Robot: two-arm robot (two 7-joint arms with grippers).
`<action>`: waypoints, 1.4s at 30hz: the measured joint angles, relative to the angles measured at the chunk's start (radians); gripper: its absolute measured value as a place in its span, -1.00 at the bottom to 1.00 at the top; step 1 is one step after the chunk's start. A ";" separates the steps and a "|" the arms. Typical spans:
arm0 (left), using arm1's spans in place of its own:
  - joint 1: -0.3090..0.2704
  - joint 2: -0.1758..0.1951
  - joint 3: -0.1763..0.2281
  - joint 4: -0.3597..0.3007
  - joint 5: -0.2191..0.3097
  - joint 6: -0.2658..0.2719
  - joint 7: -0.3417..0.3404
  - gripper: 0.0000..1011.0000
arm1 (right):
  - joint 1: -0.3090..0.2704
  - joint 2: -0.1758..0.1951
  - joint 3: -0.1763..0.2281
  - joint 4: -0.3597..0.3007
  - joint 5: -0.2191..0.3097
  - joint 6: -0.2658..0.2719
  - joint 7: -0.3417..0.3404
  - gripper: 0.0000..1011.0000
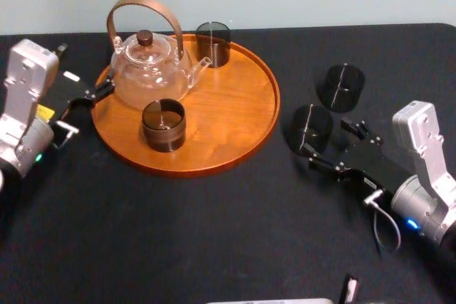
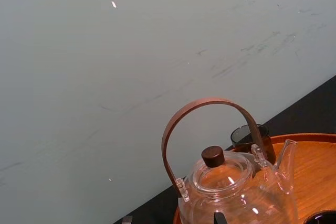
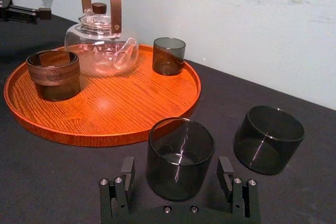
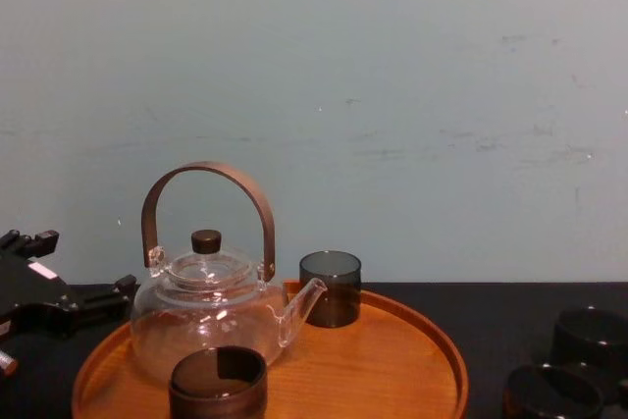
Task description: Pick up the glass from the table and place it on the tray.
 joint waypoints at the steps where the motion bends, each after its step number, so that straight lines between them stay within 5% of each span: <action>1: 0.000 0.000 0.000 0.000 0.000 0.000 0.000 0.98 | 0.000 -0.002 0.001 0.002 0.000 0.000 0.002 0.98; 42: 0.000 0.000 0.000 0.000 0.000 0.000 0.000 0.98 | 0.131 -0.120 0.023 0.216 -0.045 -0.035 0.142 0.98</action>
